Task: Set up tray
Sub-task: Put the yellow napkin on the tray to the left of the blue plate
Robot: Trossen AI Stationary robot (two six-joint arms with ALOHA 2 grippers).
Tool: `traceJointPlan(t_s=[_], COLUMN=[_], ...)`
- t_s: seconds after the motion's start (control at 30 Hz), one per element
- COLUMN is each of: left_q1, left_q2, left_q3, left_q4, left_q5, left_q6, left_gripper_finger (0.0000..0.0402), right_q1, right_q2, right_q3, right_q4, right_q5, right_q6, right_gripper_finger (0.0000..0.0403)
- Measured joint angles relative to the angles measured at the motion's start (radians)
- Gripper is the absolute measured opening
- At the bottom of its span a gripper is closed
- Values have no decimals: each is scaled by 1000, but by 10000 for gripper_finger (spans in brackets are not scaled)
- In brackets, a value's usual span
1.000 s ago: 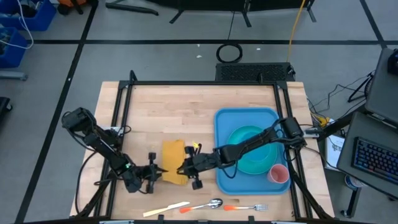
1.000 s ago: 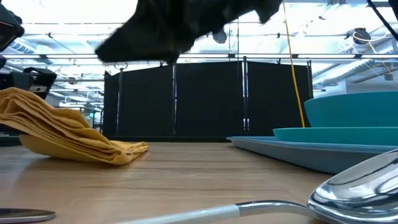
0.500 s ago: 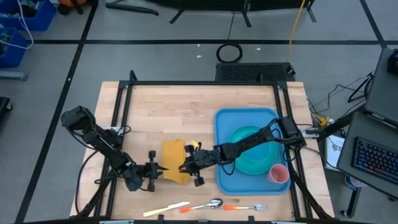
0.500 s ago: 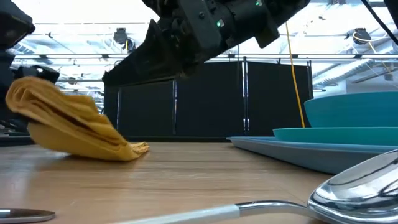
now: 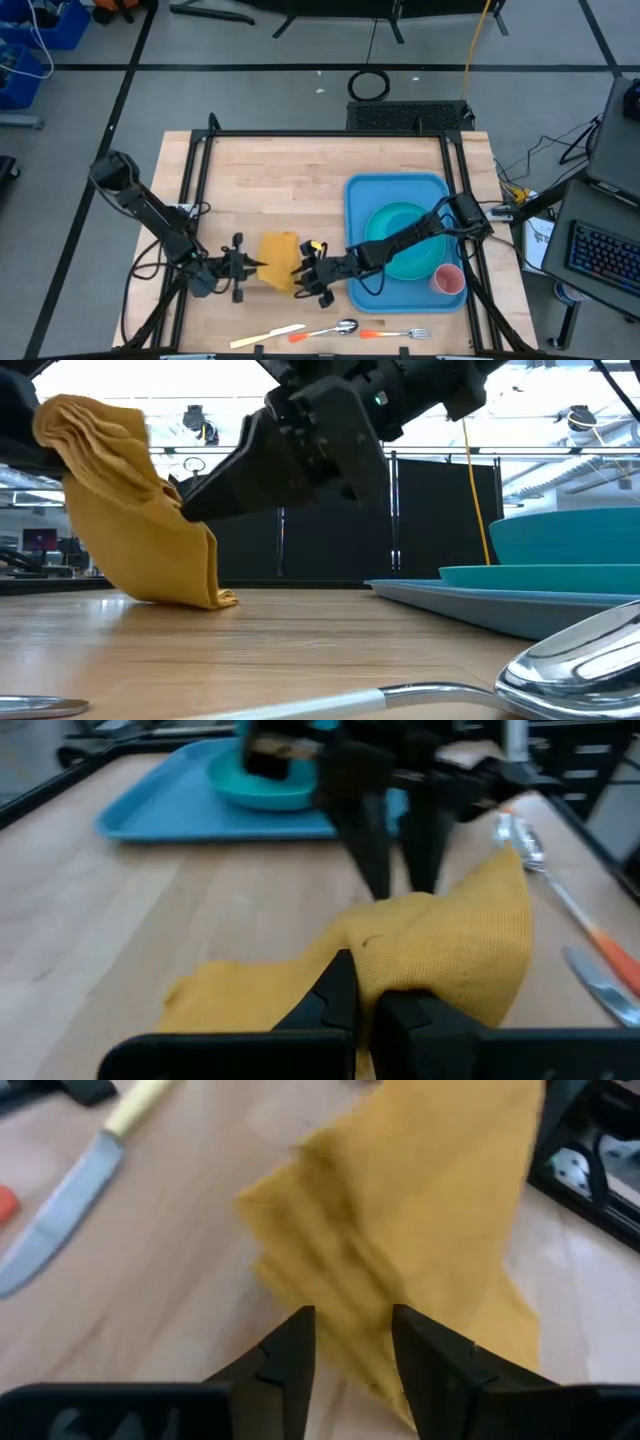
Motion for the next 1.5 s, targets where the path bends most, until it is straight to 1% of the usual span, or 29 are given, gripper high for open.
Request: traceJointPlan(t_s=[0.1,0.17,0.33,0.37,0.43,0.5,0.63,0.77,0.87,1.13,1.2,1.33,1.5], left_q1=[1,1,1,1,3,13,32,43,41,33,32,33,33], left_q2=[-13,-14,-14,-14,-14,-14,-14,-14,-14,-14,-14,-14,-14], left_q3=[0,0,0,0,0,0,0,0,0,0,0,0,0], left_q4=[-42,-46,-48,-48,-46,-43,-42,-26,-27,-25,-25,-25,-25], left_q5=[-23,-22,-58,-58,-70,-79,-55,-53,-51,-8,7,25,25], left_q6=[-32,-41,-69,-65,-67,-83,-83,-76,-79,-68,-64,-72,-69], left_gripper_finger=[5,5,6,5,4,7,5,9,8,8,5,12,5], right_q1=[13,22,35,37,37,37,34,34,34,34,34,34,34], right_q2=[0,0,0,2,9,21,71,104,114,112,111,111,111], right_q3=[-35,-71,-189,-208,-231,-238,-226,-211,-213,-213,-212,-213,-213], right_q4=[21,76,322,369,440,455,499,577,576,638,659,656,657], right_q5=[50,98,108,125,126,131,165,232,260,263,285,310,311], right_q6=[-4,-3,5,7,12,5,-15,-40,-37,-36,-36,-28,6], right_gripper_finger=[143,154,178,183,193,202,215,224,229,231,231,231,228])
